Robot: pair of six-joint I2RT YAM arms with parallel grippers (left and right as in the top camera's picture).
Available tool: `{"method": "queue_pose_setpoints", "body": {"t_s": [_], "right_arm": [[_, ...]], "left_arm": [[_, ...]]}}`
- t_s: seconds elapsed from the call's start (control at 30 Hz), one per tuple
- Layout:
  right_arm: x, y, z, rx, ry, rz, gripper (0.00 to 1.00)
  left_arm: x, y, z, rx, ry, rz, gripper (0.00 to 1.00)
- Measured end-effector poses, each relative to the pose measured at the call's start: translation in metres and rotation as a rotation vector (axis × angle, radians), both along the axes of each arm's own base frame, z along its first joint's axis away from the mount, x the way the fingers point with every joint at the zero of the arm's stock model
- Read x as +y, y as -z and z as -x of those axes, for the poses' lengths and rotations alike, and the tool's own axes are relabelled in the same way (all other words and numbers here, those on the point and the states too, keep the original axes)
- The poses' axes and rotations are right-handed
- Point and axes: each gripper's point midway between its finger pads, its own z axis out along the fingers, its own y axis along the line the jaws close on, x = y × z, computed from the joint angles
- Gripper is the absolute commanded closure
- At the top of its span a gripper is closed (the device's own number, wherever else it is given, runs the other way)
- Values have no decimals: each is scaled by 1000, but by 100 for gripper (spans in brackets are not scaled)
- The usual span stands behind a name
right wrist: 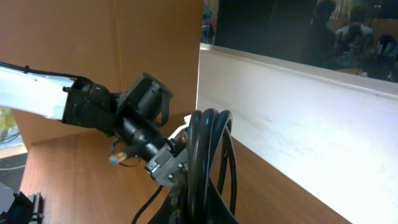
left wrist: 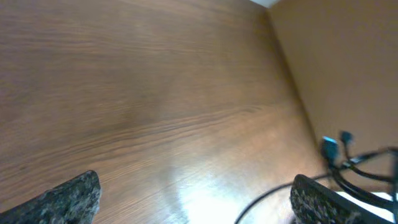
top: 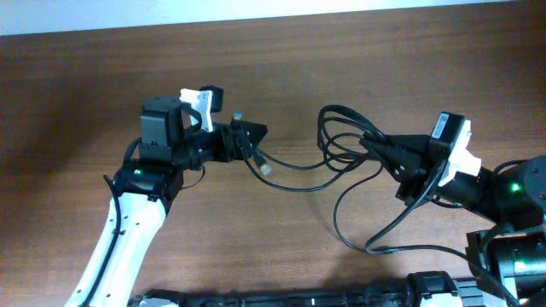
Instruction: Untangle cables
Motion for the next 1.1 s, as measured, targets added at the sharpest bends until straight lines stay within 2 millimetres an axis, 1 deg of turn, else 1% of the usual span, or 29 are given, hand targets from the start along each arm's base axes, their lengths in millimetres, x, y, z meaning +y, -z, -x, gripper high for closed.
{"method": "queue_pose_setpoints", "body": {"t_s": [0.07, 0.17, 0.27, 0.33, 0.4, 0.47, 0.67, 0.73, 0.8, 0.9, 1.0, 1.03, 1.07, 1.1], "right_arm": [[0, 0, 0, -1, 0, 0, 96], [0, 0, 0, -1, 3, 0, 96], [-3, 0, -5, -1, 32, -2, 96], [-6, -1, -10, -1, 67, -4, 96], [-9, -1, -13, -9, 95, -1, 96], [-12, -2, -17, -25, 121, 7, 96], [-26, -6, -32, -68, 244, 20, 96], [-34, -17, -38, -127, 312, 16, 96], [-42, -32, -42, -197, 369, 4, 96], [-51, -49, -44, -272, 436, -18, 96], [-63, -60, -48, -311, 514, -40, 96], [-65, -61, -49, -312, 531, -44, 96], [-68, -62, -50, -313, 547, -47, 96], [-70, -62, -52, -312, 561, -49, 96]], "left_arm": [[-4, -3, 4, -7, 32, 15, 1], [-11, -9, 10, -16, 90, 54, 9], [-23, -23, 21, -58, 198, 117, 12], [-29, -30, 31, -92, 279, 147, 12], [-36, -38, 45, -148, 390, 182, 13], [-41, -47, 61, -218, 508, 225, 10], [-43, -55, 73, -292, 596, 255, 8], [-43, -55, 74, -301, 605, 258, 8], [-43, -55, 75, -304, 610, 258, 8], [-43, -51, 75, -281, 601, 251, 10], [-39, -36, 70, -217, 539, 192, 9], [-37, -30, 68, -194, 515, 167, 7], [-35, -23, 65, -172, 489, 138, 0], [-32, -16, 63, -152, 461, 104, 1]]}}
